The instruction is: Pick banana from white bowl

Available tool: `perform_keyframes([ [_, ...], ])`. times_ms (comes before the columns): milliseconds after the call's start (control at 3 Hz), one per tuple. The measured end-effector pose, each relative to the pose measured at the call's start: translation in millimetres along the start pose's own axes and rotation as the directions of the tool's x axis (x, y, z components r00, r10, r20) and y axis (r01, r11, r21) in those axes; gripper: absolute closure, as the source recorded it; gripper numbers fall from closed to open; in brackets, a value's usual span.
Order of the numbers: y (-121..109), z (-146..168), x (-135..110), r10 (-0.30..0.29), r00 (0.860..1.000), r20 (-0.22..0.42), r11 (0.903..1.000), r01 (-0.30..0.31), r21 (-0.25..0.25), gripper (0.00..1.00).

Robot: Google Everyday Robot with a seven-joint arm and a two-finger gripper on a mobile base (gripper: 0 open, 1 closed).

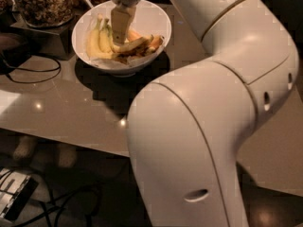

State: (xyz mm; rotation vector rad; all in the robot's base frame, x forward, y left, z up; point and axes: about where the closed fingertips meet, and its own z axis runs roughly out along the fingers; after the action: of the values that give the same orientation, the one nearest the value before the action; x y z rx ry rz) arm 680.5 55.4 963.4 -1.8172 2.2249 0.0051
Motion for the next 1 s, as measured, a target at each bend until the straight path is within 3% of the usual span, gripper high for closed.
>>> perform_keyframes([
  [667,-8,24,0,0.012,0.999,-0.041,0.9996,-0.013,-0.024,0.47],
  [1000,-10,30,2,0.011,0.998,-0.058,0.9994,-0.013,-0.032,0.46],
])
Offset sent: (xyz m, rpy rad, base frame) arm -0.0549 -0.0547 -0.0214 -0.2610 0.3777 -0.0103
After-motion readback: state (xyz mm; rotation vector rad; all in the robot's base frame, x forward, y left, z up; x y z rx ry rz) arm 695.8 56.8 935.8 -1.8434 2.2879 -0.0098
